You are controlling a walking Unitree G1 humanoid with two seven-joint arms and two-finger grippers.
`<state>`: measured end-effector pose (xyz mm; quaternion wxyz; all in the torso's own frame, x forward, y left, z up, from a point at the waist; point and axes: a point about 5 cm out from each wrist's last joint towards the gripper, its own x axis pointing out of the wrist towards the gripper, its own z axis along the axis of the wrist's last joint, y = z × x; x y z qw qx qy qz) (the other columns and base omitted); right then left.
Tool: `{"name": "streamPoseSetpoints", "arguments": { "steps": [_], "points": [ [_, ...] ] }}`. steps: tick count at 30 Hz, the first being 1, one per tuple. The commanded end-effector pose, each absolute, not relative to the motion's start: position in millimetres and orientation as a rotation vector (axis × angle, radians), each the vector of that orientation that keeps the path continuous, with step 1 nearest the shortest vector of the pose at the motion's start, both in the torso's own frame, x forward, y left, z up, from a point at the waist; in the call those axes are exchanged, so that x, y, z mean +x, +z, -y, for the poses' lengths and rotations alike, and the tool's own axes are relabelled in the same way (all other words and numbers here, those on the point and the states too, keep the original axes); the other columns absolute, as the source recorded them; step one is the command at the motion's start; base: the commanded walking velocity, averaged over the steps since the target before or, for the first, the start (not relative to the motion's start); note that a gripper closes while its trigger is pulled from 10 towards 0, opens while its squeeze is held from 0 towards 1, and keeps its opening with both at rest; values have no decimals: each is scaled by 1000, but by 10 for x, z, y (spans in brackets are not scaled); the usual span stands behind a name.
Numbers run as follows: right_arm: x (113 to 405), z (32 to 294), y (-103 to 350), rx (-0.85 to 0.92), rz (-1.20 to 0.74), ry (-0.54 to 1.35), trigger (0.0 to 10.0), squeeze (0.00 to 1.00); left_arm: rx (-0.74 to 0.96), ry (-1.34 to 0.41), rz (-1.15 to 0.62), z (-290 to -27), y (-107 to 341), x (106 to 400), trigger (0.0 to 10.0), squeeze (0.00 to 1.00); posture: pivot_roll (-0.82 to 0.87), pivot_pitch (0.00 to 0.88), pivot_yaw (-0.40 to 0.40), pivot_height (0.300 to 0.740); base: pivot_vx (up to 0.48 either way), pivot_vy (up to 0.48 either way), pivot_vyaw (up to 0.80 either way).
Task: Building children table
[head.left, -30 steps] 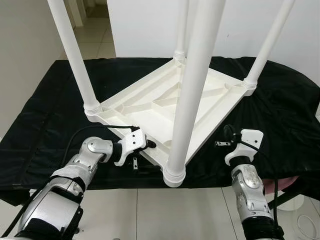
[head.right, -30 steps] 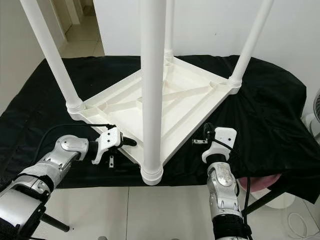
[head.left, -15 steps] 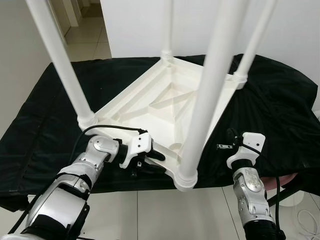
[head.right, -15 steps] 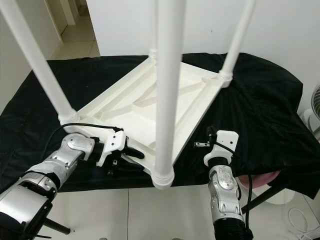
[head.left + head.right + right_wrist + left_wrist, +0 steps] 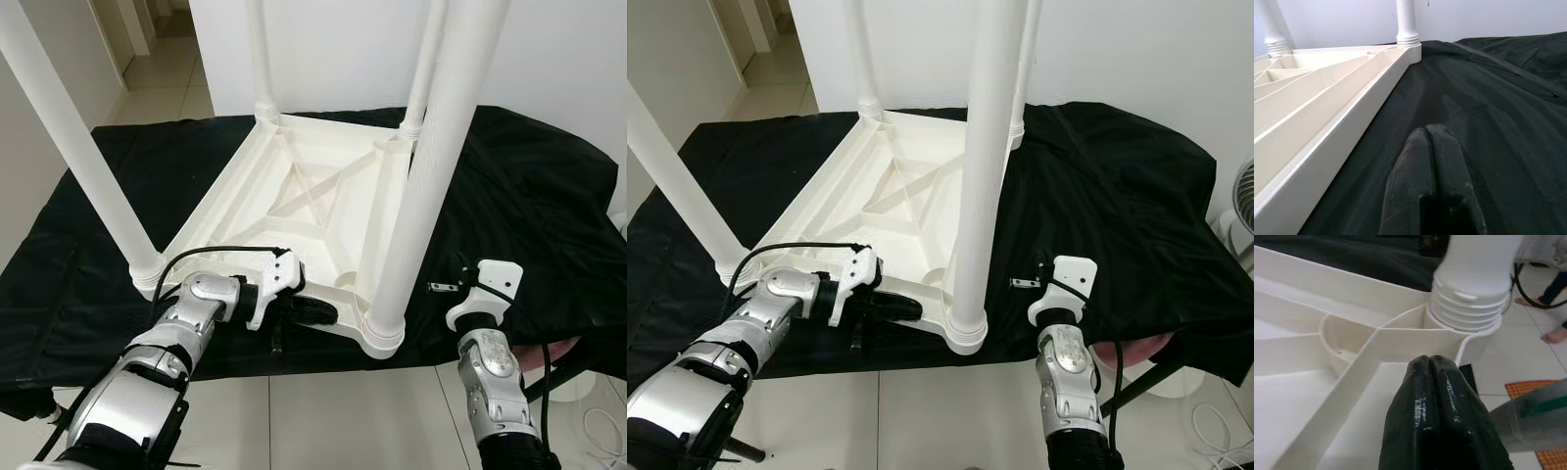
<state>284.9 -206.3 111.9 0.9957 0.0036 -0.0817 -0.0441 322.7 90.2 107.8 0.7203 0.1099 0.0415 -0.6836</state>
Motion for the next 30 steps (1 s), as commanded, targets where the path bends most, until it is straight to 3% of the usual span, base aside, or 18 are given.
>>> {"name": "streamPoseSetpoints", "arguments": {
  "steps": [1, 7, 8, 10, 11, 15, 16, 22, 27, 28, 30],
  "points": [
    [2839, 2063, 1105, 11, 154, -95, 10000, 0, 213, -1320, -86, -950, 1057, 3311, 0, 0, -151, 0, 76, 740, 0, 0, 0],
    [2857, 2064, 1117, 6, 156, -94, 10000, 0, 182, -1294, -42, -926, 1116, 3333, 0, 0, -151, 0, 75, 740, 0, 0, 0],
    [2860, 2064, 1119, 6, 157, -94, 10000, 0, 171, -1301, -39, -913, 1101, 3310, 706, 0, -152, 0, 74, 740, 0, 0, 0],
    [2860, 2064, 1119, 6, 157, -94, 10000, 0, 171, -1301, -39, -913, 1101, 3310, 706, 0, -152, 0, 74, 740, 0, 0, 0],
    [2859, 2067, 1121, 5, 157, -94, 10000, 0, 177, -1332, -37, -893, 1064, 3257, 10000, 0, -147, 0, 67, 740, 0, 0, 0],
    [2863, 2063, 1119, 6, 157, -92, 10000, 0, 179, -1376, -33, -887, 1041, 3199, 10000, 0, -138, 0, 60, 740, 0, 0, 0],
    [2875, 2043, 1118, 9, 156, -84, 10000, 0, 150, -1425, -35, -914, 1076, 3173, 10000, 1000, -131, 0, 54, 740, 0, 0, 0],
    [2885, 2036, 1118, 9, 156, -78, 10000, 0, 131, -1443, -26, -948, 1145, 3190, 10000, 1000, -129, 0, 51, 740, 0, 0, 0],
    [2858, 2058, 1112, 5, 155, -73, 10000, 0, 211, -1438, 13, -986, 1213, 3137, 10000, 1000, -128, 0, 49, 740, 0, 0, 0],
    [2848, 2063, 1105, 4, 153, -73, 10000, 0, 209, -1440, 11, -992, 1216, 3119, 10000, 0, -127, 0, 46, 740, 0, 0, 0],
    [2823, 2070, 1095, 3, 150, -72, 10000, 0, 220, -1444, 13, -1008, 1216, 3080, 10000, 0, -127, 0, 46, 740, 0, 0, 0]
  ]
}}
